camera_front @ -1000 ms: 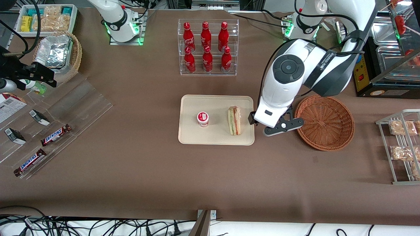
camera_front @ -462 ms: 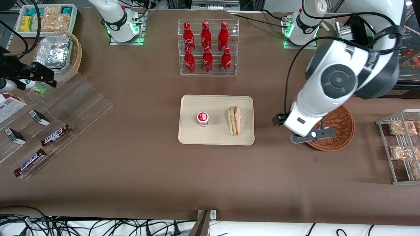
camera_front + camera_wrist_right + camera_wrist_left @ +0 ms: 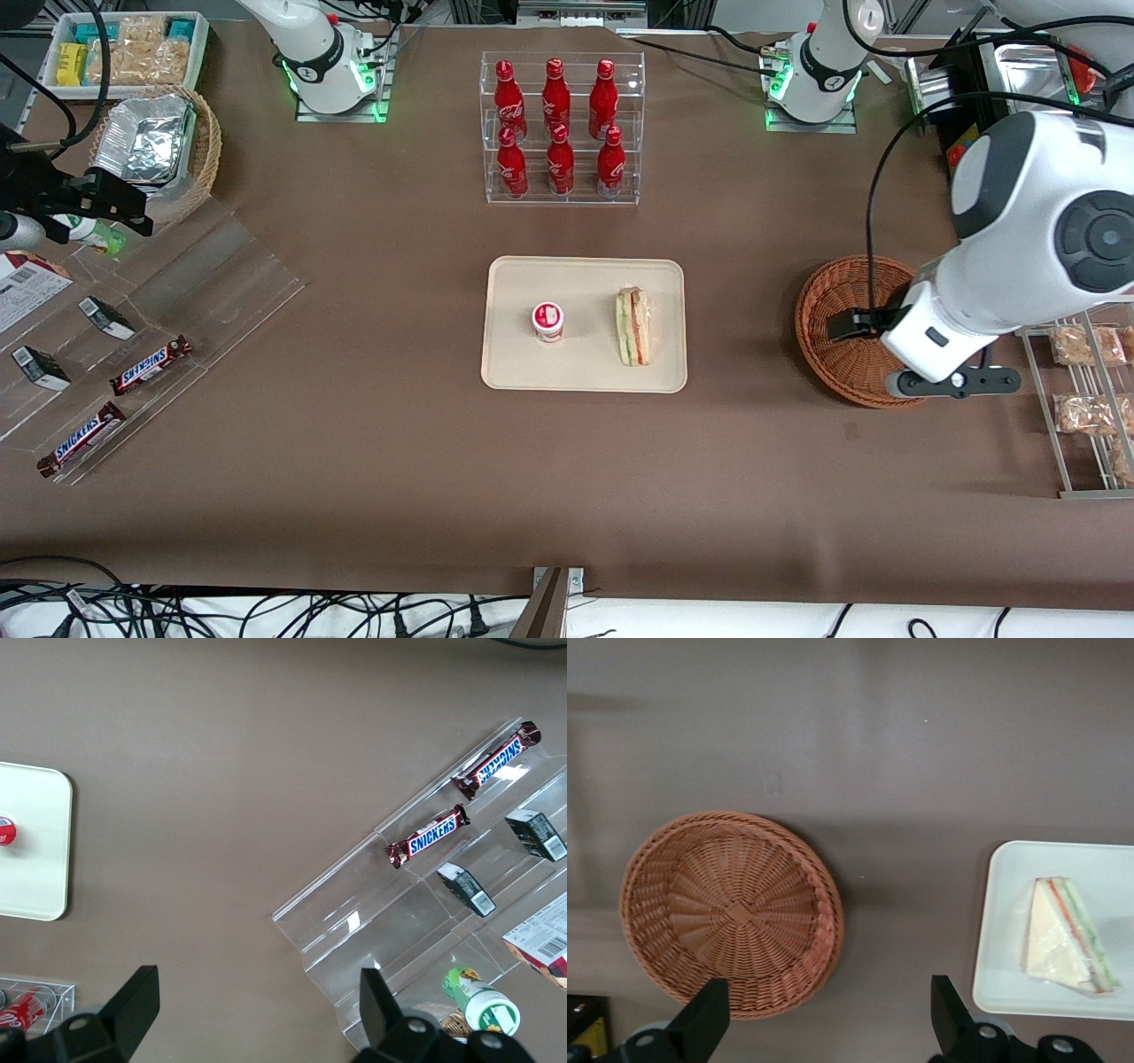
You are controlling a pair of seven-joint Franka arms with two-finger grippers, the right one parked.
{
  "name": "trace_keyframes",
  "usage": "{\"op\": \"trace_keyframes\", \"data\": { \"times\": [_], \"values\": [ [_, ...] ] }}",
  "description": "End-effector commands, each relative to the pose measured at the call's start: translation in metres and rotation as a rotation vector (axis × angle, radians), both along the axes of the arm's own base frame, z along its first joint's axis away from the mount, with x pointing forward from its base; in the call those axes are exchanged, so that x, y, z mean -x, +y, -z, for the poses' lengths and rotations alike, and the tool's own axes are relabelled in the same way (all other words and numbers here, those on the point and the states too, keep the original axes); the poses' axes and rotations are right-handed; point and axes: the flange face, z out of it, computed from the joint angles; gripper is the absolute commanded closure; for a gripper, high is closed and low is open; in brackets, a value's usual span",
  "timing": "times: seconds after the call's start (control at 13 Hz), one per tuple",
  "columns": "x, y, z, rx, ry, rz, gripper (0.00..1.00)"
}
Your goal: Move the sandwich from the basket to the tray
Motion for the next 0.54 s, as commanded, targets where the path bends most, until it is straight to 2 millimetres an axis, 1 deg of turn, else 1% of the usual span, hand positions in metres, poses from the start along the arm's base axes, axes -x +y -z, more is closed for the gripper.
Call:
{"op": "trace_keyframes", "data": {
  "times": [0.0,0.15,0.23,0.46],
  "values": [
    [0.002,0.020,-0.002,0.013,0.024,0.069,0.00],
    [-0.002,0.051,-0.001,0.039,0.028,0.100,0.00],
    [-0.003,0.060,-0.001,0.050,0.027,0.116,0.00],
    [-0.004,0.057,0.002,0.065,0.030,0.149,0.00]
  ]
}}
